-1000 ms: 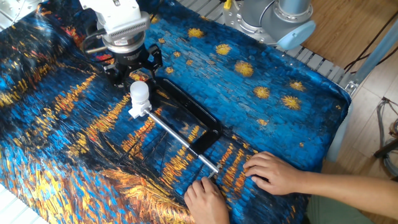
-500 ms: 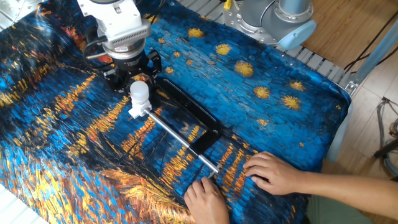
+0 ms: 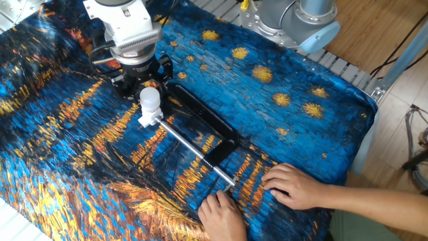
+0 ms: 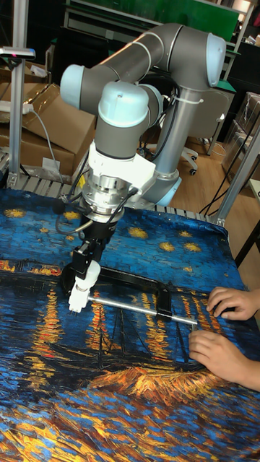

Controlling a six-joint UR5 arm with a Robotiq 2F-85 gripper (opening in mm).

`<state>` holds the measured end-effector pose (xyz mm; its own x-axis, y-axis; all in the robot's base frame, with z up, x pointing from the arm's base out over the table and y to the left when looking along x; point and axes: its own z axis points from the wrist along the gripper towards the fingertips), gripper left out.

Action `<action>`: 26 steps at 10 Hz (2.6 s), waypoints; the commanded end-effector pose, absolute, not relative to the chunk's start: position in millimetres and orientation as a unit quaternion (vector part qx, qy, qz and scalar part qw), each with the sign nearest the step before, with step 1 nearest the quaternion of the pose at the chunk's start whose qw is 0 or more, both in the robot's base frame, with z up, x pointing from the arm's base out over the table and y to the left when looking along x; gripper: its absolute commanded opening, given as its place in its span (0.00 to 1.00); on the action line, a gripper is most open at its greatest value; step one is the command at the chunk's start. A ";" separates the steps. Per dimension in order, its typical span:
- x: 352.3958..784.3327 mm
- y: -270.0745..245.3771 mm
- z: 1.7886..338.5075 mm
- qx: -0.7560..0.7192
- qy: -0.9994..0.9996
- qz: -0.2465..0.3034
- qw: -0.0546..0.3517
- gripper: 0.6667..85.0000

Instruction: Install the light bulb by rotating it

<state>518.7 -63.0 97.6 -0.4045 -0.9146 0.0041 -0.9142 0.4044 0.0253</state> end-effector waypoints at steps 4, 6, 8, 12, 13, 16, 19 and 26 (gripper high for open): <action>517.3 -59.2 98.2 0.520 -0.854 -0.014 0.004 0.66; 516.5 -59.4 99.2 0.511 -0.859 -0.013 0.004 0.59; 517.3 -60.2 97.7 0.508 -0.861 -0.017 0.001 0.57; 524.4 -59.6 99.7 0.487 -0.873 -0.026 -0.013 0.49; 529.1 -61.5 101.5 0.474 -0.880 -0.025 -0.021 0.47; 535.1 -69.9 97.8 0.424 -0.905 -0.023 -0.031 0.42; 539.1 -69.2 96.7 0.375 -0.926 -0.027 -0.040 0.35; 542.4 -59.8 97.2 0.278 -0.958 -0.055 -0.050 0.34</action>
<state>540.0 -65.8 95.2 -0.7901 -0.6038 -0.1059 -0.6104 0.7908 0.0450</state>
